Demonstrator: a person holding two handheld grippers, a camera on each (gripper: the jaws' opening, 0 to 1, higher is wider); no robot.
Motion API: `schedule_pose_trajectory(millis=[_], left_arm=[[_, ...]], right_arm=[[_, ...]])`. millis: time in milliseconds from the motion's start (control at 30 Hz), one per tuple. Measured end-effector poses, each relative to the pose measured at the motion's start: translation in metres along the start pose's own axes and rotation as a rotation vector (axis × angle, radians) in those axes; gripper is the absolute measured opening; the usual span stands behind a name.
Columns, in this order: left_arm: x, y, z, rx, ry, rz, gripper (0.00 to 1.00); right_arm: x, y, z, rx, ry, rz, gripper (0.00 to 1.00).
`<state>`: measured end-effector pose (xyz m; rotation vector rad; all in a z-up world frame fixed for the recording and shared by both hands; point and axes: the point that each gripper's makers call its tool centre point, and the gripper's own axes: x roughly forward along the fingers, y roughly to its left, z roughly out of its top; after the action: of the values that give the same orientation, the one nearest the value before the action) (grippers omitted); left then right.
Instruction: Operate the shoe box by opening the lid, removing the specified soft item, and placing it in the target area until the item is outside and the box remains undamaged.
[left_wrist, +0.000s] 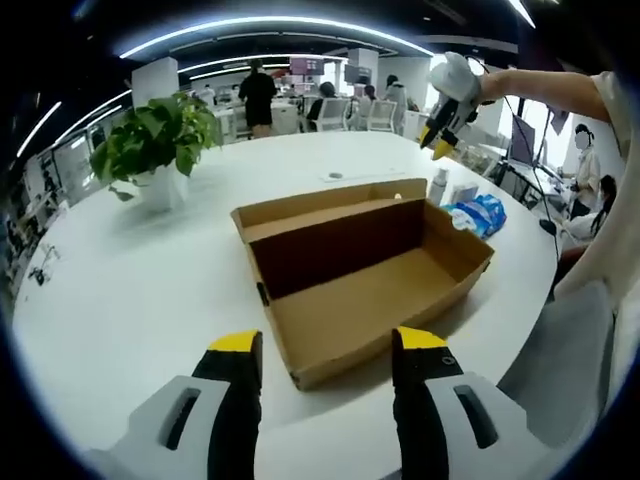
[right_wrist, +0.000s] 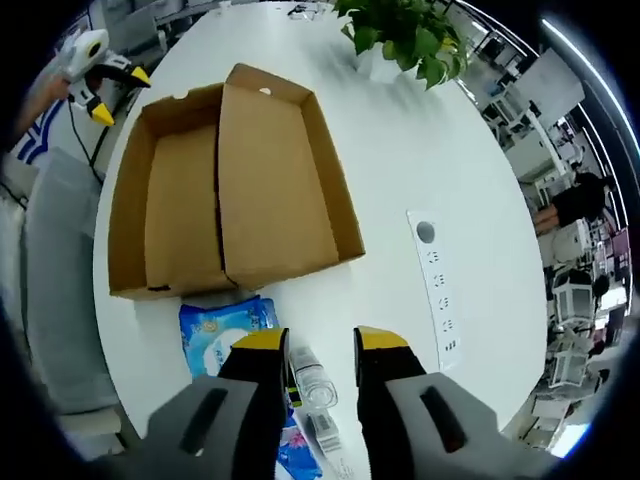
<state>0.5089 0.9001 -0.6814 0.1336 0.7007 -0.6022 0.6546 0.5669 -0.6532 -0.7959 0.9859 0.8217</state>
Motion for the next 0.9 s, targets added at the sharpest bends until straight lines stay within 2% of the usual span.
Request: schedule_pose_trajectory(millis=[167, 400, 533, 667, 900], left_arm=[[0.002, 0.005, -0.001, -0.059, -0.009, 0.02, 0.38], [0.003, 0.021, -0.003, -0.191, -0.019, 0.077, 0.25], [0.003, 0.023, -0.006, -0.214, -0.008, 0.097, 0.19], [0.005, 0.025, -0.011, -0.235, 0.014, 0.099, 0.15], [0.013, 0.029, -0.022, -0.261, 0.047, 0.112, 0.11]], right_arm=[[0.006, -0.001, 0.01, 0.122, -0.033, -0.018, 0.21], [0.015, 0.003, 0.024, 0.282, -0.108, -0.006, 0.2], [0.023, 0.0, 0.029, 0.39, -0.156, -0.011, 0.2], [0.033, -0.003, 0.027, 0.482, -0.168, -0.02, 0.2], [0.053, 0.003, 0.026, 0.539, -0.157, -0.014, 0.2]])
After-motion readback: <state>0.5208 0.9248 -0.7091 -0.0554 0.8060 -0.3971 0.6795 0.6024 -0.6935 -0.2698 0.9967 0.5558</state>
